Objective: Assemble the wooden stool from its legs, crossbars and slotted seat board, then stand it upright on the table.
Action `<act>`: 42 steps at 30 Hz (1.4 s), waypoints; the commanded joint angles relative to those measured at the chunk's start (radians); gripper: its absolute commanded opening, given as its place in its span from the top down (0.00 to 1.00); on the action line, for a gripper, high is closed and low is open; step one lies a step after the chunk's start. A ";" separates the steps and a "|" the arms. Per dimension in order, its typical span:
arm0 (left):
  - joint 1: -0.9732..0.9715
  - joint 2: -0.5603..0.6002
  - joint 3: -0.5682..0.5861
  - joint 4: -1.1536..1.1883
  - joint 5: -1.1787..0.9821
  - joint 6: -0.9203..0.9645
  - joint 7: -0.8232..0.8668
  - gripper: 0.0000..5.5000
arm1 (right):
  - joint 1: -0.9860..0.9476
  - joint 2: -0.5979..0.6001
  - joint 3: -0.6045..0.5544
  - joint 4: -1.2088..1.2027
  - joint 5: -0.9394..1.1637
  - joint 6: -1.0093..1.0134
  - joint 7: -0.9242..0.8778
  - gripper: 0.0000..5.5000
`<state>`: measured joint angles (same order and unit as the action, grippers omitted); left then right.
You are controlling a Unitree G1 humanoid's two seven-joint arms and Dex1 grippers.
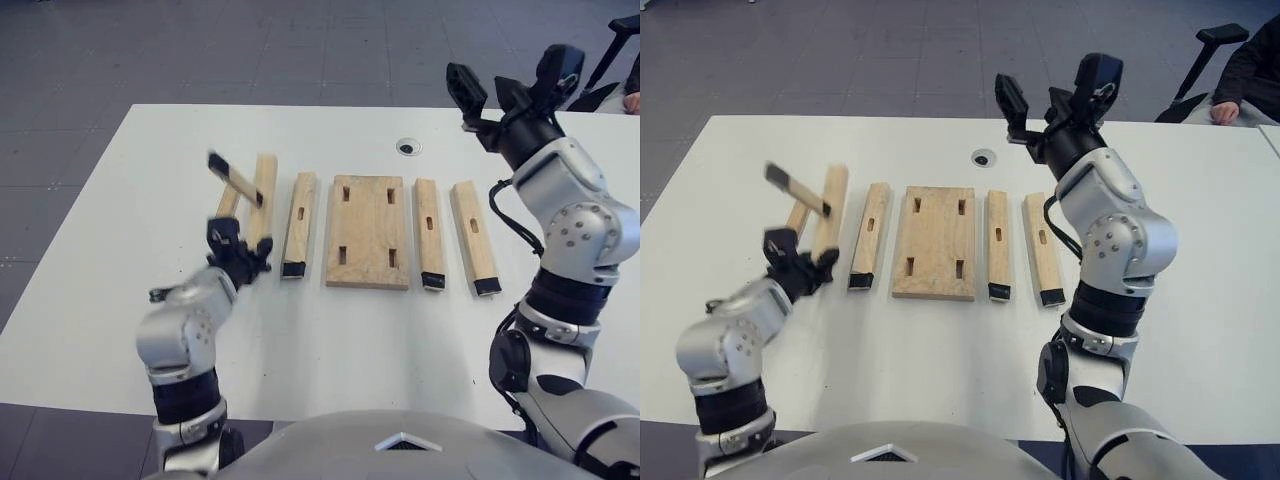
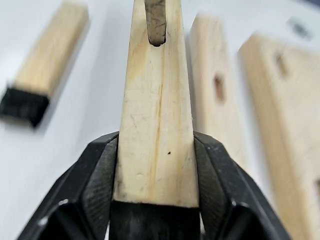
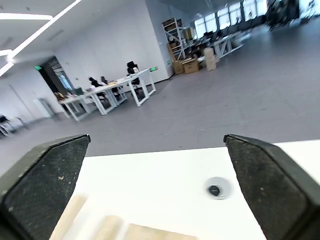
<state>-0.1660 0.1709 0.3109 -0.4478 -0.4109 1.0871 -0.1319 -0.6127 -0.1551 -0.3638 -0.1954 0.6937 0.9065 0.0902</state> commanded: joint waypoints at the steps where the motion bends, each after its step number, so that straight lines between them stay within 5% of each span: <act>1: -0.312 0.009 0.150 0.020 -0.252 0.047 -0.073 0.63 | -0.132 0.018 -0.139 0.101 0.364 0.144 0.067 0.10; 5: -0.465 -0.063 0.271 0.104 -0.661 0.103 -0.088 0.63 | -0.231 -0.002 -0.171 0.215 0.670 0.248 0.102 0.10; 10: -0.436 -0.089 0.220 0.115 -1.058 0.080 0.002 0.63 | -0.313 -0.077 -0.101 0.296 0.749 0.299 0.178 0.10; 24: -0.331 -0.012 -0.054 0.089 -1.241 -0.095 0.111 0.63 | -0.427 -0.107 0.030 0.405 0.768 0.331 0.260 0.10; 38: -0.288 0.060 -0.153 0.057 -1.265 -0.199 0.116 0.63 | -0.466 -0.172 0.025 0.539 0.836 0.447 0.333 0.60; 42: -0.280 0.076 -0.153 0.083 -1.261 -0.213 0.101 0.63 | -0.476 -0.216 0.028 0.565 0.807 0.474 0.392 0.62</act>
<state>-0.4632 0.2219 0.1427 -0.3845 -1.6827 0.9041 -0.0244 -1.0547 -0.3258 -0.3296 0.3586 1.4989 1.3578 0.4283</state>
